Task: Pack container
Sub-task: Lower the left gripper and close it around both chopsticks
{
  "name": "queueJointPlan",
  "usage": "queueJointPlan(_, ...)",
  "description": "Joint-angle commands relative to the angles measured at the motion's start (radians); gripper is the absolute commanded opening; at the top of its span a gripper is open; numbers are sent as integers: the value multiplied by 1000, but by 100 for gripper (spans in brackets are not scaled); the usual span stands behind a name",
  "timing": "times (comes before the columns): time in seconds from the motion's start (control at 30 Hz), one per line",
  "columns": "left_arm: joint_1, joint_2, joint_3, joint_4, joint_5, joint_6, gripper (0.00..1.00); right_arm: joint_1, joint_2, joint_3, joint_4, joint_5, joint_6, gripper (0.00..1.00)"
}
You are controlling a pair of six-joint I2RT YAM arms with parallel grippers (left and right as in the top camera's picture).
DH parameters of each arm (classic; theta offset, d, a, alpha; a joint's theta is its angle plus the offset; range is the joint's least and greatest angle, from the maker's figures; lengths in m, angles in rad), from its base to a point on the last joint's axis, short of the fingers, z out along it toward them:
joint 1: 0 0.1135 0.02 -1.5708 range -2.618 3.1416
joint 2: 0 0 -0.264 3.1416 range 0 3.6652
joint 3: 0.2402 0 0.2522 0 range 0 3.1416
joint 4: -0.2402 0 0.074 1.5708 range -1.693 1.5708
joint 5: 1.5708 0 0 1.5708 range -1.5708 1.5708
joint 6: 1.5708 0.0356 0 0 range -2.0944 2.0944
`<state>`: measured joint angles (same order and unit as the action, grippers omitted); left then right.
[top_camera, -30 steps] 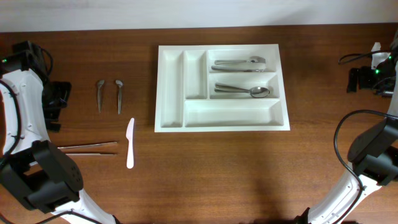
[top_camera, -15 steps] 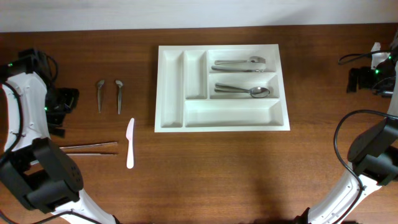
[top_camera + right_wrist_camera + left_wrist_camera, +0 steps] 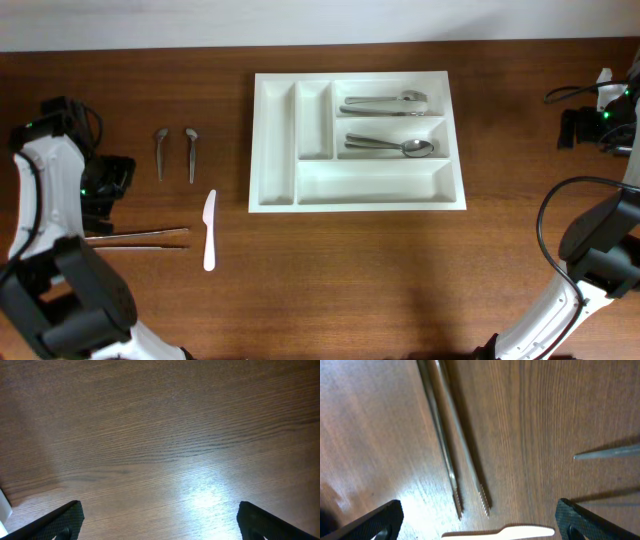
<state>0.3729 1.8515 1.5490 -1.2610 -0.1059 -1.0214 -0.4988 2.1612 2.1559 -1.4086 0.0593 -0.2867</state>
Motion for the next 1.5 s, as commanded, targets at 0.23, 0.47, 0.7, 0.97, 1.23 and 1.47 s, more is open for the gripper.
queueJointPlan(0.23, 59, -54, -178, 124, 8, -32, 99, -6, 5, -6, 0, -6, 10, 99)
queueJointPlan(0.47, 62, -53, -179, 117, -20, -32, 99, -6, 5, -6, 0, -6, 10, 99)
queueJointPlan(0.7, 62, -53, -179, 118, 85, -32, 99, -6, 5, -6, 0, -6, 10, 99)
queueJointPlan(0.97, 62, -51, -182, 117, 28, -32, 99, -6, 5, -6, 0, -6, 10, 99)
queueJointPlan(1.23, 63, -51, -254, 180, 13, -40, 99, -6, 5, -6, 0, -6, 10, 99)
queueJointPlan(1.47, 64, -51, -337, 283, 12, -39, 99, -6, 5, -6, 0, -6, 10, 99)
